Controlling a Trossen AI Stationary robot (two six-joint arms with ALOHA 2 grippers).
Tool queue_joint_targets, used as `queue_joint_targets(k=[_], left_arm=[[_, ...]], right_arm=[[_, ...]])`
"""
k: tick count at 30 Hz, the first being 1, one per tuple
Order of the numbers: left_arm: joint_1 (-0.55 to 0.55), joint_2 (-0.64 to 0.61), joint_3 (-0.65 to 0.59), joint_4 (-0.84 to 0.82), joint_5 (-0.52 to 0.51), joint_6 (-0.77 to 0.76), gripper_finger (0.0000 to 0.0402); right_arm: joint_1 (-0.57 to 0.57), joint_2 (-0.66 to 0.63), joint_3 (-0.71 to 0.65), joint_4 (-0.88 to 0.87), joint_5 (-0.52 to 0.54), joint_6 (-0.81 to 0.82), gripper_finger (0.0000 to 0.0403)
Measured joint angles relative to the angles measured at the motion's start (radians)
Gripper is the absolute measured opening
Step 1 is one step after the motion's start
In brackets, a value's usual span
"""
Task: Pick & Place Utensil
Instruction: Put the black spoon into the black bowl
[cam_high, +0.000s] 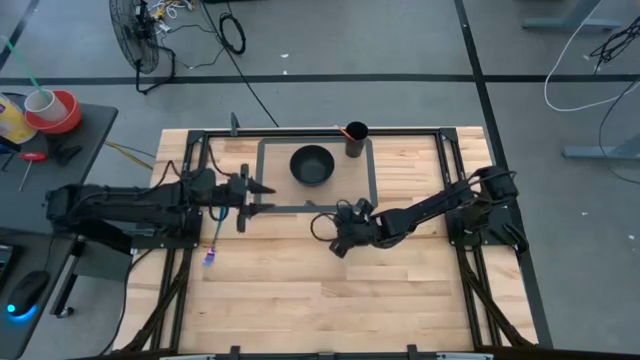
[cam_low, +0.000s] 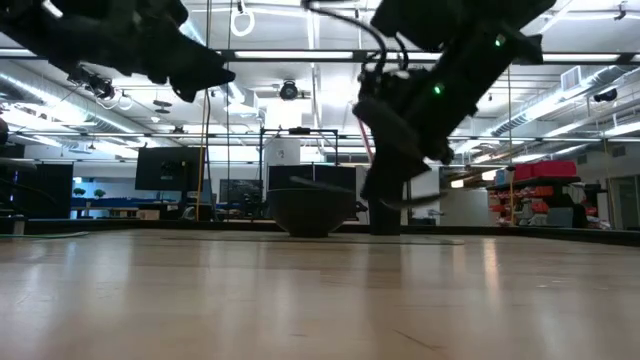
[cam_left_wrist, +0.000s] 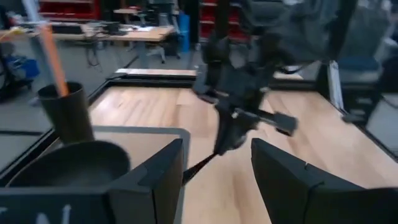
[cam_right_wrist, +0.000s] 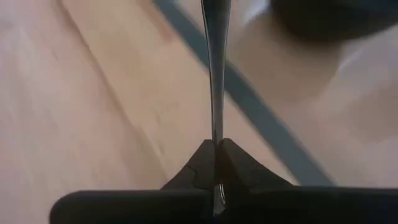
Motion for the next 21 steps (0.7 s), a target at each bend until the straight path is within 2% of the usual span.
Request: queue_joint_targets(k=[4, 7, 11, 14, 17, 21], left_arm=[[0.060, 0.010, -0.046, 0.080, 0.008, -0.096, 0.0194], [0.089, 0.021, -0.051, 0.069, 0.014, -0.158, 0.0195], [0.108, 0.023, -0.051, 0.075, 0.028, -0.254, 0.0199], [0.112, 0.023, -0.051, 0.091, -0.066, -0.369, 0.0212], [0.112, 0.040, -0.051, 0.175, -0.166, -0.500, 0.0234], [0.111, 0.099, -0.050, 0.276, -0.207, -0.600, 0.0260]], right_arm=[[-0.020, -0.020, 0.000, 0.150, 0.058, -0.116, 0.0012], [-0.035, -0.020, 0.001, 0.253, 0.089, -0.256, 0.0012], [-0.061, -0.020, 0.001, 0.364, 0.220, -0.367, 0.0012], [-0.082, -0.020, 0.001, 0.470, 0.299, -0.470, 0.0012], [-0.105, -0.020, 0.001, 0.534, 0.286, -0.523, 0.0012], [-0.132, -0.020, 0.002, 0.575, 0.255, -0.561, 0.0012]])
